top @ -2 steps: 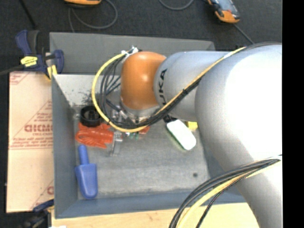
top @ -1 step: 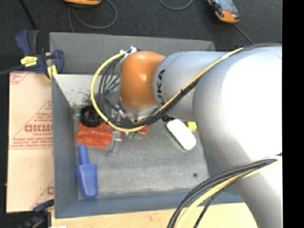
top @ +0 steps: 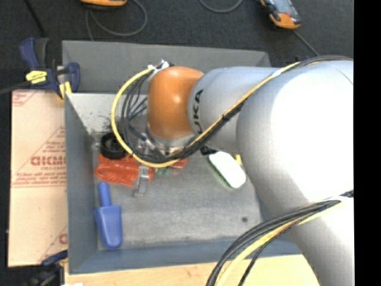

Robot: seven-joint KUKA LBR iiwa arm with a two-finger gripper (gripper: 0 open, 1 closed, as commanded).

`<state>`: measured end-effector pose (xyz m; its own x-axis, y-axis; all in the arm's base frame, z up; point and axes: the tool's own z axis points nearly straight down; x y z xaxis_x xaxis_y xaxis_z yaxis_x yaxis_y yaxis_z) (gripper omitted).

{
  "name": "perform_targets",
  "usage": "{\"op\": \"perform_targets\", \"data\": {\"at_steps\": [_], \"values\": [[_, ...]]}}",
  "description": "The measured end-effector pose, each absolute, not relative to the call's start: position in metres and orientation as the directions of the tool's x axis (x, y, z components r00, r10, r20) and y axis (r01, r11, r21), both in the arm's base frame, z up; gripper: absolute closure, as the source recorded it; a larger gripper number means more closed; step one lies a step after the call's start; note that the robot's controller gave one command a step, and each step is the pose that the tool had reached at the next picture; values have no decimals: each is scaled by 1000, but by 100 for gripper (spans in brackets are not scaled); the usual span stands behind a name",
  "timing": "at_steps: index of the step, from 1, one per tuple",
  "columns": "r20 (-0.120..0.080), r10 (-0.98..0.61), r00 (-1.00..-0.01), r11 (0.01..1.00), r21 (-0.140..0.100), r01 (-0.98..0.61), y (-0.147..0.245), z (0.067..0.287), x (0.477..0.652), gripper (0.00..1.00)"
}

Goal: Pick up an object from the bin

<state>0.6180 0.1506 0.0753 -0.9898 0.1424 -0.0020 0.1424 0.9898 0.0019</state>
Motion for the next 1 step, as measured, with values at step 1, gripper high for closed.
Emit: {"op": "perform_targets", "data": {"at_steps": [1], "values": [[-5, 182, -983, 983, 3, 182, 151, 81, 620, 100]]}}
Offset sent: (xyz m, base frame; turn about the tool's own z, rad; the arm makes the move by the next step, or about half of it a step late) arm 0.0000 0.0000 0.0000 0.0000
